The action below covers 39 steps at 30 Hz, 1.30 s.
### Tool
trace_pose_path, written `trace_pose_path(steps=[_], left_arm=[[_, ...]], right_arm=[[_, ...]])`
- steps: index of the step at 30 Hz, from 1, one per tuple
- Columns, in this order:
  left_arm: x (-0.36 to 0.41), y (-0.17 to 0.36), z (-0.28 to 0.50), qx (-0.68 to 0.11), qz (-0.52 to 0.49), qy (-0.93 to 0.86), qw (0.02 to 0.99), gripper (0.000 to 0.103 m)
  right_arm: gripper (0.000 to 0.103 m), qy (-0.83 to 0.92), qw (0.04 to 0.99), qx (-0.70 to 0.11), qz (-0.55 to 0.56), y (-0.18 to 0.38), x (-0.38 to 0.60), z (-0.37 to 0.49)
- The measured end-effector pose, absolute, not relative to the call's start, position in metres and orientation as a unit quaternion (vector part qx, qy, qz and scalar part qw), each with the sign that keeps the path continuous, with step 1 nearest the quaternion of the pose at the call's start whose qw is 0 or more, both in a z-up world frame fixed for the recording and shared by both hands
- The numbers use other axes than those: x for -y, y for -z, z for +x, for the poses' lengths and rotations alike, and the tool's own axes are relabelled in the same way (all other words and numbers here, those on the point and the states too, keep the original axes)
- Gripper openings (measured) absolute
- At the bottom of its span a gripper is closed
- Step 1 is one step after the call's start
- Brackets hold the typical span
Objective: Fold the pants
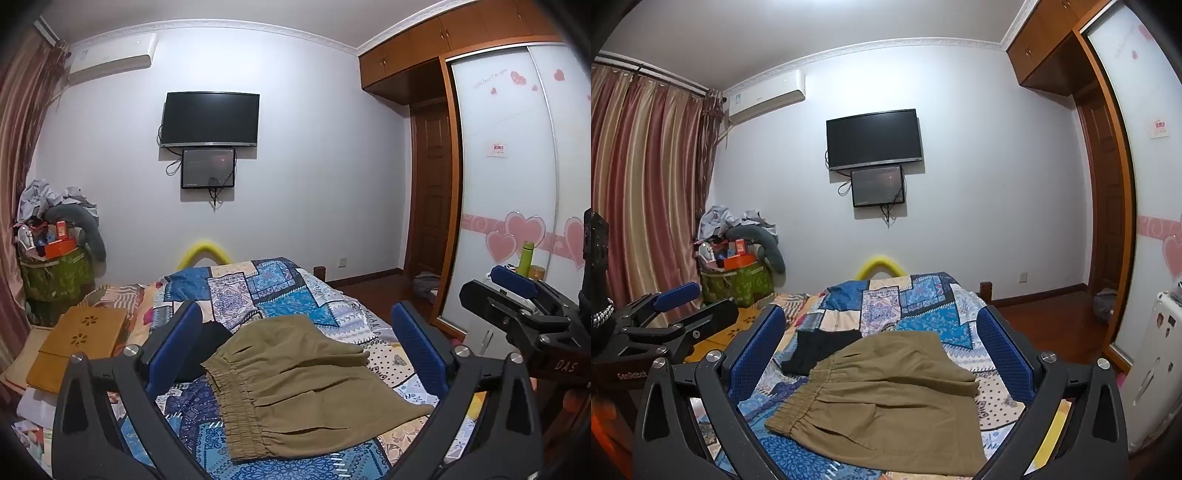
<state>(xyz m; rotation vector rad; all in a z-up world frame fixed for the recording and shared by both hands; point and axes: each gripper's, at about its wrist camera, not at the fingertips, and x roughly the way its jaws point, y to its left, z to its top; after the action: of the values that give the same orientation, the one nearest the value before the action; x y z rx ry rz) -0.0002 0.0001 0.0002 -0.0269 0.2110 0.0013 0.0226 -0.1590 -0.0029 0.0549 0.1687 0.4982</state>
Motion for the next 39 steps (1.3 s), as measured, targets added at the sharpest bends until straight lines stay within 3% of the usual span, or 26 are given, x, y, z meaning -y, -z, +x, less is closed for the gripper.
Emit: trace_pose_path(steps=[39], left_arm=[[-0.001,-0.001,0.001,-0.106,0.0,-0.008,0.994,0.103]], right_arm=[[0.103,-0.245,0.965,-0.087,0.026,0.006,0.158,0.024]])
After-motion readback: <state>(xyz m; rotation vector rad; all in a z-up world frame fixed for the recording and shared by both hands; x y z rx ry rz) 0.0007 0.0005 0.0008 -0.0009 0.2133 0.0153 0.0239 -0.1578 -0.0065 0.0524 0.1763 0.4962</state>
